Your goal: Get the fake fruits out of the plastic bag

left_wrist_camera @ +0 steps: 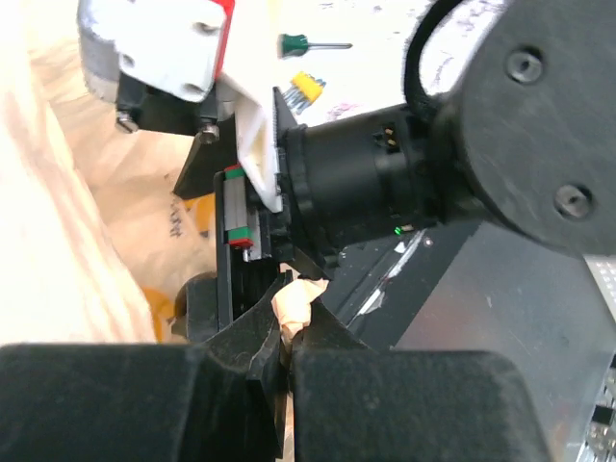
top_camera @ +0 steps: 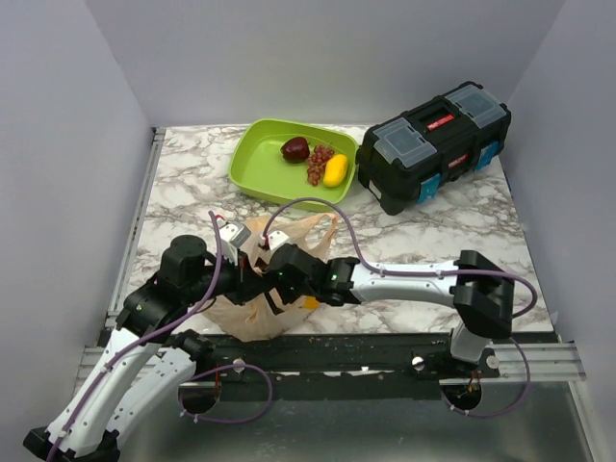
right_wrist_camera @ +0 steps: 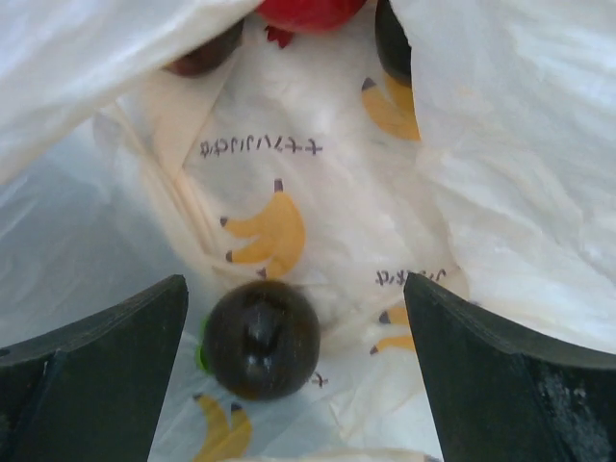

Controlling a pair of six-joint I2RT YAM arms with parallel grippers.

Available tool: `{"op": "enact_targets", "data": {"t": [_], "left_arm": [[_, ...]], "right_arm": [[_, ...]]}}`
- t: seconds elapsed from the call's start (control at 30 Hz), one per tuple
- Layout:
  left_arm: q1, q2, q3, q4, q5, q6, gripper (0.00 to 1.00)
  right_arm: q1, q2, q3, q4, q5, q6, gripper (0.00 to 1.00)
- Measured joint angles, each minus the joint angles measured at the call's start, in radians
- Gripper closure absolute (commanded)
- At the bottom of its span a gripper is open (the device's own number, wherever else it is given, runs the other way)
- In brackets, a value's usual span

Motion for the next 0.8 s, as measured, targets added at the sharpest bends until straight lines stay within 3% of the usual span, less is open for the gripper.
{"op": "enact_targets", "data": {"t": [0.13,0.47,0.8], "left_arm": [[-0.013,-0.010,0.005,0.033,0.021,-0.022,1.00],[-0.006,-0.007,0.005,0.011,-0.013,-0.020,1.00],[-0.006,0.003,0.005,0.004,-0.021,-0.020,1.00]], "right_arm": [[-0.005,-0.072,-0.086,0.044,-0.077,-0.033,0.03],[0.000,-0.041,-0.174,0.120,-0.217,-0.093,0.04],[0.002,0.072,-0.171,0.219,-0.130,-0.066,0.22]]}}
